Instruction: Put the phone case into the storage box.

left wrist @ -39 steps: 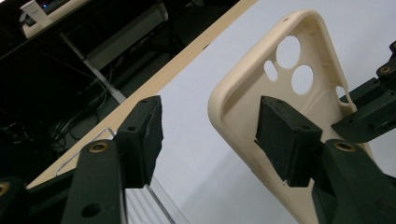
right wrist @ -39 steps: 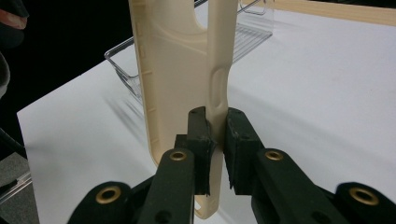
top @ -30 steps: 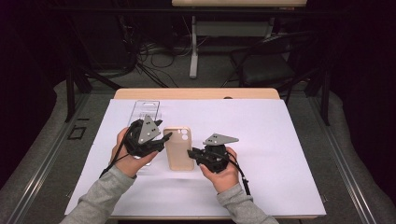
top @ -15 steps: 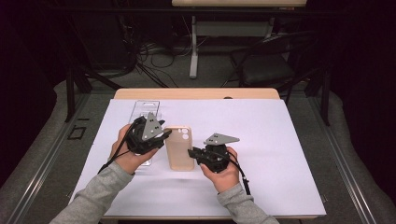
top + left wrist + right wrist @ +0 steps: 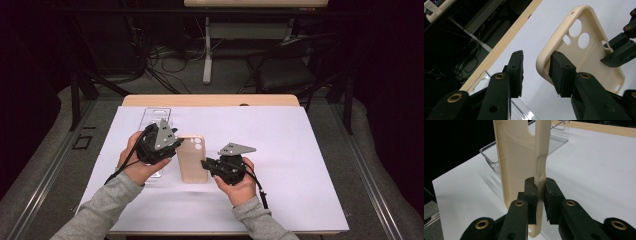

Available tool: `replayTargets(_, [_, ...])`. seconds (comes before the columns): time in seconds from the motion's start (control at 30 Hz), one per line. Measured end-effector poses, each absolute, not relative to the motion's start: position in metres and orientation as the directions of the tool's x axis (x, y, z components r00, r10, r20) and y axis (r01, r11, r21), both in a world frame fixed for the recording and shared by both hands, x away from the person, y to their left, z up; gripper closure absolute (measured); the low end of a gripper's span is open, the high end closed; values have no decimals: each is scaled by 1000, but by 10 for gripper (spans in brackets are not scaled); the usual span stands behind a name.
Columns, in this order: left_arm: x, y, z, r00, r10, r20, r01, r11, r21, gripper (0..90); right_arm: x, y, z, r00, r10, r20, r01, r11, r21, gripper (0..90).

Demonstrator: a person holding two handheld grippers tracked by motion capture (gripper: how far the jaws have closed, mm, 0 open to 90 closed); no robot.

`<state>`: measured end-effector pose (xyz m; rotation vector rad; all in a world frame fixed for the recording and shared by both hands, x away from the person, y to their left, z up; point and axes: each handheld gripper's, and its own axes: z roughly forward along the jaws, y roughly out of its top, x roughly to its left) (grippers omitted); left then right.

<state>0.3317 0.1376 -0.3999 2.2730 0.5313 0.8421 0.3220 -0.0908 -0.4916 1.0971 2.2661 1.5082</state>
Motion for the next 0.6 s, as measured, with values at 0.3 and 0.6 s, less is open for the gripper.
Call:
replayTargets(0.3, [331, 134, -399, 720, 525, 453, 123, -739, 662, 691, 322, -91, -491, -704, 675, 222, 466, 203, 861, 819])
replayTargets(0.6, [332, 132, -399, 729, 503, 464, 116, -759, 640, 748, 322, -91, -492, -706, 674, 218, 463, 206, 862, 819])
